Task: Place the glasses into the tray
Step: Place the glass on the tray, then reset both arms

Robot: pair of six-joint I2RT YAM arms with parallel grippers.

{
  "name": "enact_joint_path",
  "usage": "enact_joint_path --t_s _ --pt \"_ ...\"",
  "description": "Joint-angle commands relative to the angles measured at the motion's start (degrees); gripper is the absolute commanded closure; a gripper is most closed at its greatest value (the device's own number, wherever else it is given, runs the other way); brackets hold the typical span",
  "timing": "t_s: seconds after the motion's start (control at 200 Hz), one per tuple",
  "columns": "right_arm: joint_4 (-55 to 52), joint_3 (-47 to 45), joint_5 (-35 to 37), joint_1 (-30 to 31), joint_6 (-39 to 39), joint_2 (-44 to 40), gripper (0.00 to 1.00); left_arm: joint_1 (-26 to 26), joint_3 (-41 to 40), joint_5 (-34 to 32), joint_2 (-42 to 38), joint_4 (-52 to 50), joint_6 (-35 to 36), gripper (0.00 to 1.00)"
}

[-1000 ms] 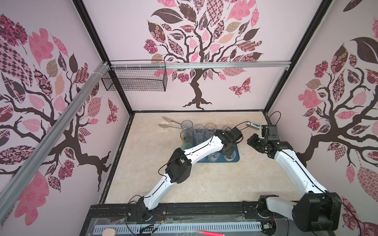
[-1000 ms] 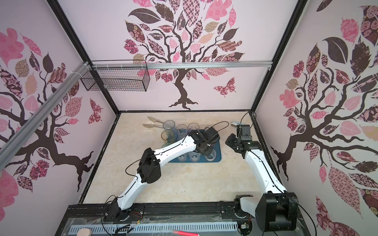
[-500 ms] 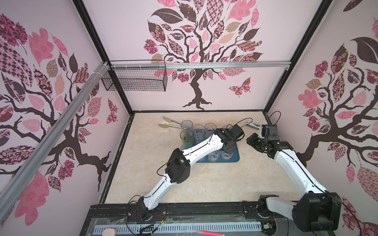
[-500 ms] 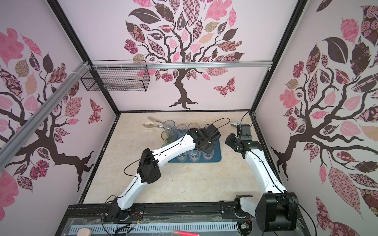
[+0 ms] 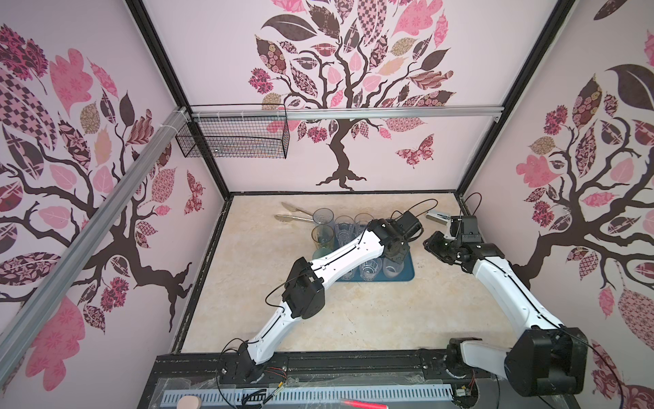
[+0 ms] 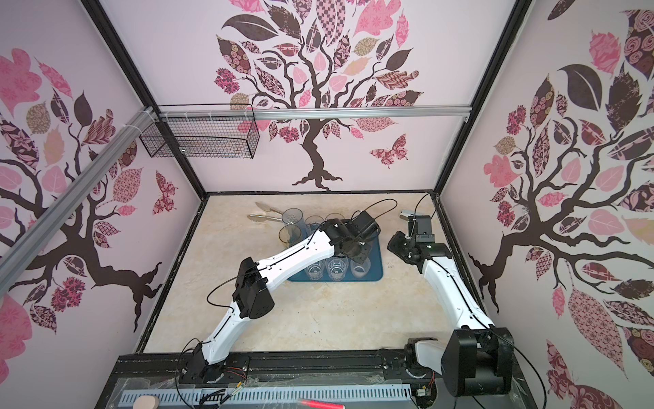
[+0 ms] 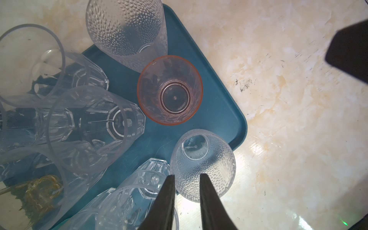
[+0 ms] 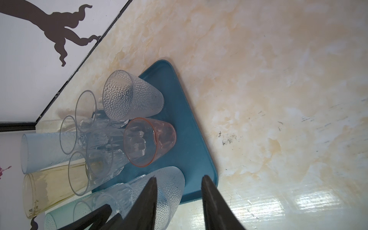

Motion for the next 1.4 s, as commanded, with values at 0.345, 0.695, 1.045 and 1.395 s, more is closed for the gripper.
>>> enact_joint_path --t_s 0.345,0.695,1.045,1.395 --pt "-1.8 0.6 -2.4 2.0 -2.6 1.7 0.59 -0.1 -5.4 -2.9 -9.3 4.0 1.1 0.59" --pt "-2.3 2.6 -2.4 2.3 -3.9 2.1 0.52 0.0 -14.7 -3.6 -16.3 9.8 1.4 0.52" --pt "-3.1 5.5 -1.8 2.5 -5.1 1.6 0.34 2.9 -32.5 -3.6 -30.9 20.0 1.7 0.47" --pt "-4.0 4.8 0.9 6.6 -4.8 1.8 0.34 8.1 -44.0 -3.8 -42.3 25.1 1.1 0.45"
